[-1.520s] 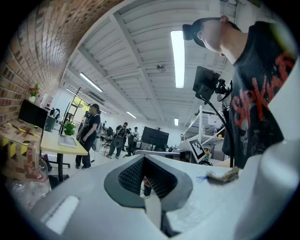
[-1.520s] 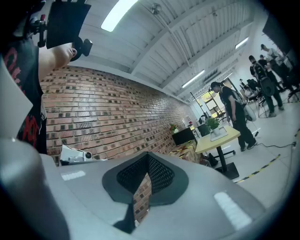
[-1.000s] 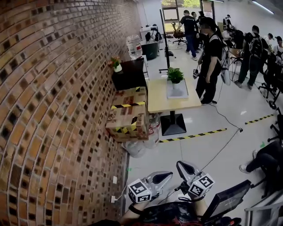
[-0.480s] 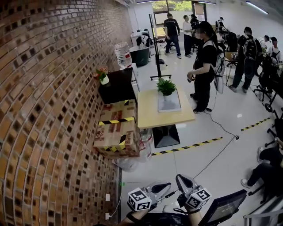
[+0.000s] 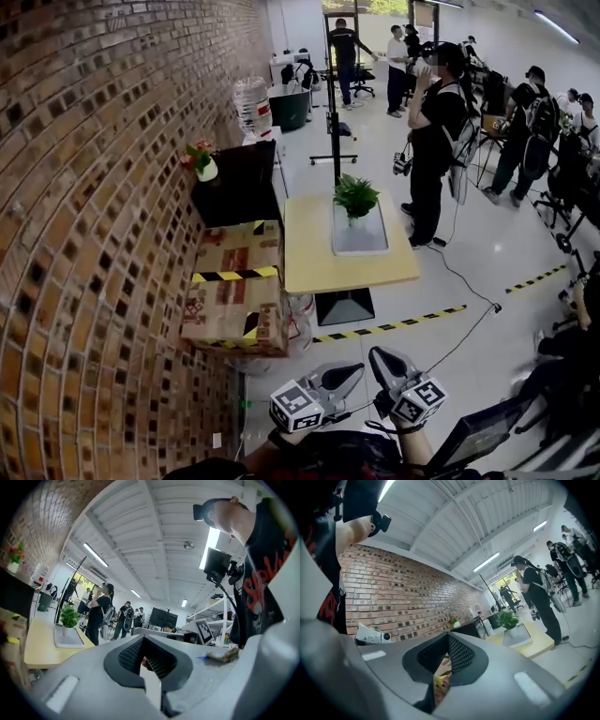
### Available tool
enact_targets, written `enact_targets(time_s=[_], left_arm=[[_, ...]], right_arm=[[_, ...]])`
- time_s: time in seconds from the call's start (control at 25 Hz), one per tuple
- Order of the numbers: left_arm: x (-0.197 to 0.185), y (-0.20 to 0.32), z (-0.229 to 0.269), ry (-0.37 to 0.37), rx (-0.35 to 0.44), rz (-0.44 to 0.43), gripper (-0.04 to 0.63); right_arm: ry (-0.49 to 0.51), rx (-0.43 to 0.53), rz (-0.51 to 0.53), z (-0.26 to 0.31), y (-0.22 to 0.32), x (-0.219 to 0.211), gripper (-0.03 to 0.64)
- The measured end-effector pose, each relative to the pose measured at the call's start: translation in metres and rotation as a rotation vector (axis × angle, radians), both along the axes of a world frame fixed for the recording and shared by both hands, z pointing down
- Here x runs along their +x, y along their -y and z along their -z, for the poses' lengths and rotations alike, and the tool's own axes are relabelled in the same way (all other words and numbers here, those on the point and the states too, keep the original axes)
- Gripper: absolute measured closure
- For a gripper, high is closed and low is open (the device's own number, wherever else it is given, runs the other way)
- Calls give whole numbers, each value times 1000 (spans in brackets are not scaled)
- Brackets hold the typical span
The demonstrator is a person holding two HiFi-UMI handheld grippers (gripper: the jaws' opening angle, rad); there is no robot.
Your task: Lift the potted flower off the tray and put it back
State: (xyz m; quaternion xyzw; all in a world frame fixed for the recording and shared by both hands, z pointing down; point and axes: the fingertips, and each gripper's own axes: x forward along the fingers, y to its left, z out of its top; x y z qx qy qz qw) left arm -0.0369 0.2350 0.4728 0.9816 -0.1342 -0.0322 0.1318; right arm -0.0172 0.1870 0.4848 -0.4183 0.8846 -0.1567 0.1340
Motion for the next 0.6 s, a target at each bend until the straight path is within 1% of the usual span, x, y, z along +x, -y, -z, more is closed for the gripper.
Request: enact_targets(time_s=[0.08, 0.16, 0.24, 0.36, 0.52, 0.6], left_arm=[[-5, 25, 5, -22, 0, -17, 595], [-7, 51, 6, -26, 12, -21, 595], [-7, 76, 8, -42, 23, -13, 595], [-4, 109, 5, -68, -1, -7, 594], [12, 152, -15, -33, -38, -31, 594], [19, 177, -22, -18, -49, -32, 594]], right_arm=[[6, 39, 3, 15, 28, -10, 614], [15, 53, -7, 20, 51, -18, 614], [-4, 21, -31, 7, 69, -20, 614], [-22, -45, -63, -18, 94, -18, 614], [-23, -101, -150, -39, 148, 6, 614], [-15, -109, -166, -44, 181, 20, 614]])
